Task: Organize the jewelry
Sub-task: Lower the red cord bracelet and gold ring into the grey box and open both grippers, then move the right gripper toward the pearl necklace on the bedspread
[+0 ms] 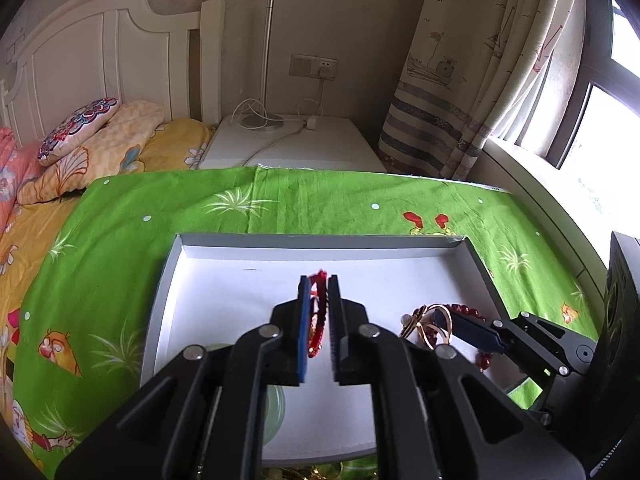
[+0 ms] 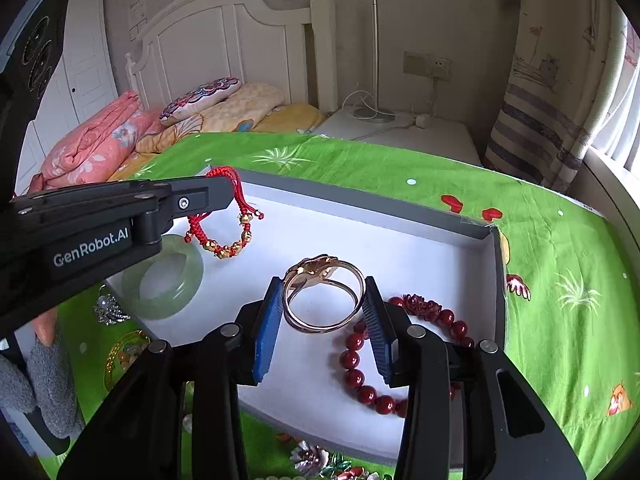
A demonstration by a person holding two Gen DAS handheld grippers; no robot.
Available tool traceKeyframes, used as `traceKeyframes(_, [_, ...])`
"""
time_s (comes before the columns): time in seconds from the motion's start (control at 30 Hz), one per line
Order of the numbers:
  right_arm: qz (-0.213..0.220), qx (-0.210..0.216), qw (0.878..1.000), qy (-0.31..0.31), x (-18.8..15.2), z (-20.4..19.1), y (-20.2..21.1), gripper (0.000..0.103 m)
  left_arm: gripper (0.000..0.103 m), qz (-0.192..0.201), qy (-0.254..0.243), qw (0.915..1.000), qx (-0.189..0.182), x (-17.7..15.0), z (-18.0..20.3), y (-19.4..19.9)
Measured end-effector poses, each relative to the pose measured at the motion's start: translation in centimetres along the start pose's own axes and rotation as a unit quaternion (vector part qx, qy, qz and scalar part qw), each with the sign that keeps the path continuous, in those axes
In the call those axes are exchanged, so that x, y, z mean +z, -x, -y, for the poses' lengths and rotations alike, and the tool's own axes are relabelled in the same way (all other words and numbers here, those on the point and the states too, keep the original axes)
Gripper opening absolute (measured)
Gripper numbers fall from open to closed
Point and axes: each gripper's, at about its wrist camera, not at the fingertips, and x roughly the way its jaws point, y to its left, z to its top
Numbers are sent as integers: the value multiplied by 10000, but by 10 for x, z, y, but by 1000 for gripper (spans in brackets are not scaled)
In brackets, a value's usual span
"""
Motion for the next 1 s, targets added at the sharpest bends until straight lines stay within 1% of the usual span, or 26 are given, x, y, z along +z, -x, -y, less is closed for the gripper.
traceKeyframes(0.03, [13,-8,10000,-22,1,0,0,40,41,7,24,10000,49,-2,-3,0])
traceKeyframes(0.07, [28,-2,10000,-31,2,0,1,41,52,41,55,9999,115,-4,-5,1])
traceKeyframes(0.1, [55,14,10000,-11,2,-1,2,42,67,107,88,9997,185,-6,-8,4])
traceKeyframes(0.13, [92,4,10000,39,1,-2,5,45,71,175,114,9995,248,-9,-12,7])
traceKeyframes(0.2, [165,-95,9996,187,0,-7,10,53,73,200,125,9991,345,-13,-18,12])
traceKeyframes(0.33, [227,-193,9988,382,-8,-14,18,54,85,393,3,9978,540,-22,-23,28])
traceKeyframes(0.43, [268,-264,9978,548,-15,-22,22,60,94,563,-183,9958,703,-31,-20,44])
traceKeyframes(0.53, [307,-209,9975,598,-21,-25,28,60,99,703,-365,9928,895,-40,-15,58])
traceKeyframes(0.63, [390,-138,9973,606,-25,-24,39,61,100,855,-538,9892,1057,-51,-11,74])
traceKeyframes(0.7, [435,-86,9972,596,-29,-21,47,62,100,868,-579,9889,1056,-59,-12,84])
traceKeyframes(0.77, [461,-31,9974,552,-33,-16,55,62,100,797,-516,9907,974,-69,-18,92])
traceKeyframes(0.87, [485,68,9977,471,-43,-6,67,63,100,666,-235,9942,812,-86,-31,104])
traceKeyframes(1.0, [410,179,9984,352,-62,7,79,63,100,450,204,9969,617,-112,-54,115])
